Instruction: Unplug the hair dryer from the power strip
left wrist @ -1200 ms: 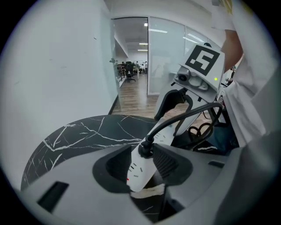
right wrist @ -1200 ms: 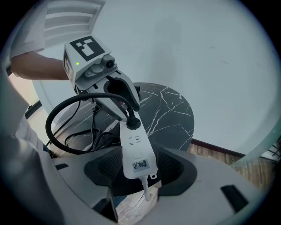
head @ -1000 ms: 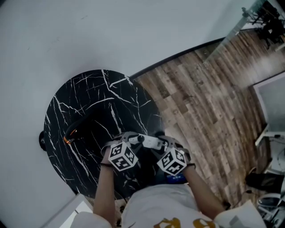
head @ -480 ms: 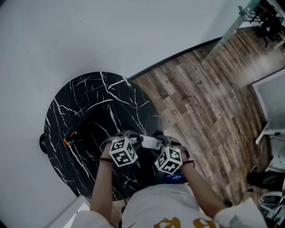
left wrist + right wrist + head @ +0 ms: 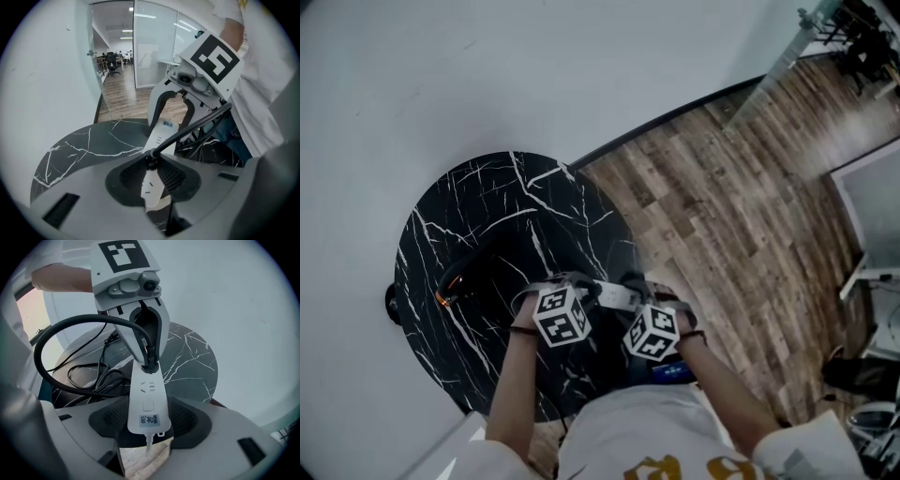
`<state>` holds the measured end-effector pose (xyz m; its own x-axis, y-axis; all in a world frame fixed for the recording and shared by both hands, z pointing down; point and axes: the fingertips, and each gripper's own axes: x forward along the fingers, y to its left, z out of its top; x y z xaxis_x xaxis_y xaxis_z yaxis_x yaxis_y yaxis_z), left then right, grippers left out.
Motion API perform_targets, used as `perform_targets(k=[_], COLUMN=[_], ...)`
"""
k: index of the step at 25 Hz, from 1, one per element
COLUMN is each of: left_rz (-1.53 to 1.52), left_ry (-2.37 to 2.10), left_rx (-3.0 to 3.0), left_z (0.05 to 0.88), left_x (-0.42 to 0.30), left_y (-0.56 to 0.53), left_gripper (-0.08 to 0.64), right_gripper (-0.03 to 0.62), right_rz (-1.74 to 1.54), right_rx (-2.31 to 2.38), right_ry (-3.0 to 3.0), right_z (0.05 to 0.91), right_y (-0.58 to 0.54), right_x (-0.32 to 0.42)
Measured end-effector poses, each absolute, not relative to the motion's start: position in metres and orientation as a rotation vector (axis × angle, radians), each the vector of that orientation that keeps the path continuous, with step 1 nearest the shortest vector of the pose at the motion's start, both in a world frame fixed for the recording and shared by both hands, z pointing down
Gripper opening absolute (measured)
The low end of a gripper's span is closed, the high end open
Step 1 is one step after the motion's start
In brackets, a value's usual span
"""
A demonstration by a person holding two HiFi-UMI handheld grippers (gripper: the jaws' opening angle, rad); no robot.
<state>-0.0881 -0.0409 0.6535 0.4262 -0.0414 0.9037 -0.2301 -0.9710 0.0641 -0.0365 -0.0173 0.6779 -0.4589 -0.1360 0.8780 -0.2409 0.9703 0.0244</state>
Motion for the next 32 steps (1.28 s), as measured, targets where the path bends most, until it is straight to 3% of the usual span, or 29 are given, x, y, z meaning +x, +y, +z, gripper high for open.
perform_targets(k=[32], left_rz=[1.748], left_ry=[-0.013], left_rx=[2.441], left_z=[0.658], left_x=[-0.088], left_y=[-0.046], left_gripper=[0.066], right_gripper=[0.265], right_rz=[0.218], right_rx=[0.174], right_ry=[-1.963], right_z=[0.694], right_y=[-0.022], right_x=[-0.05])
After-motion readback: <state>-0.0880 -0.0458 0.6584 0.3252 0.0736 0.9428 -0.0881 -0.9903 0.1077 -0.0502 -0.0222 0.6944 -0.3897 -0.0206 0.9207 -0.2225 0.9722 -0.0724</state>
